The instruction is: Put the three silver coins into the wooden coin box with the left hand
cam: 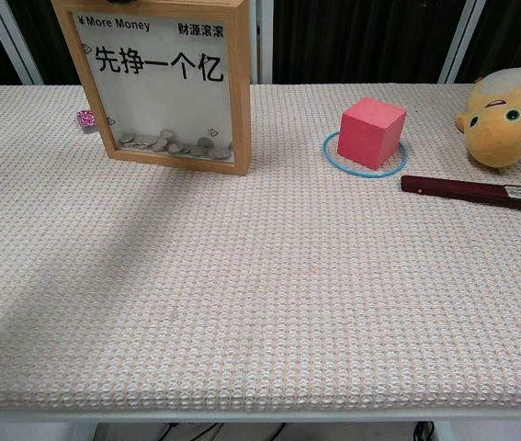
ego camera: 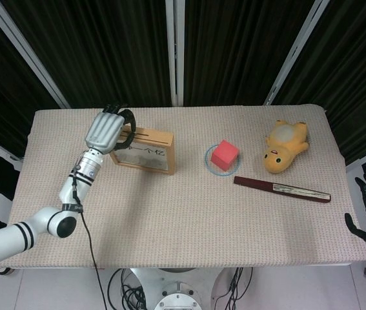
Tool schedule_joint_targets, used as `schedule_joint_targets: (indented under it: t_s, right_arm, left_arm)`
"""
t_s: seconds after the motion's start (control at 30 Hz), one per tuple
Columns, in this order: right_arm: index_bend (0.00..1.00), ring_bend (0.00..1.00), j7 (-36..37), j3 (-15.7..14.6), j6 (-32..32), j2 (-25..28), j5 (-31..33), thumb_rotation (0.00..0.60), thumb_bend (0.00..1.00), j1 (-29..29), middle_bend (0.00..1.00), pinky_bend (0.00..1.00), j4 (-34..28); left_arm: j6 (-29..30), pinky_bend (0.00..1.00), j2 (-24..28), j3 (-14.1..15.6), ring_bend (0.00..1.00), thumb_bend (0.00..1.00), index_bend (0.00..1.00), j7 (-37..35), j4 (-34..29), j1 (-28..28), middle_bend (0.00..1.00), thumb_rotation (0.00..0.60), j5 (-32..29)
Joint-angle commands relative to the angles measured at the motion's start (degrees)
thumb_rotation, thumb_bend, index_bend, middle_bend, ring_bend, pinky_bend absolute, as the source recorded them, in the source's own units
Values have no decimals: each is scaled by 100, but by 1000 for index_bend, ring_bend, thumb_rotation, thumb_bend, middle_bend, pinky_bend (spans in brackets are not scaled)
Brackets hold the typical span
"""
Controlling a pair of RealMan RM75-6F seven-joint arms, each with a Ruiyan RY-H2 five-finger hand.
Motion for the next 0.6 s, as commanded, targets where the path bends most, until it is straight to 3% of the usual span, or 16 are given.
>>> schedule_joint_targets:
  t_s: [0.03, 0.2, 0.3, 0.43, 0.6]
  right_arm:
    - [0, 0, 11, 6, -4, -3, 14, 600, 327, -1, 0, 0, 11]
    - [0, 0, 30, 13, 1, 5, 21, 600, 326, -3, 0, 0, 22]
    - [0, 0, 44, 17, 9, 3, 18, 600, 327, -5, 0, 0, 23]
    - [0, 0, 43, 20, 28, -1, -2, 600, 326, -4, 0, 0, 25]
    - [0, 0, 13, 13, 60, 17, -47, 600, 326, -7, 0, 0, -18]
  left_arm:
    - [-10, 117, -14, 11, 134, 448, 592, -24, 25, -13, 338, 600, 6]
    - [-30, 116, -3, 64, 134, 422, 312, -122, 72, -19, 325, 600, 125]
    - [-10, 114, 14, 83, 134, 420, 194, -201, 73, -9, 317, 600, 217]
    - [133, 105, 39, 96, 134, 418, 126, -287, 22, 43, 306, 600, 351]
    - [790, 116, 225, 106, 133, 392, 140, -267, -491, 335, 285, 600, 653]
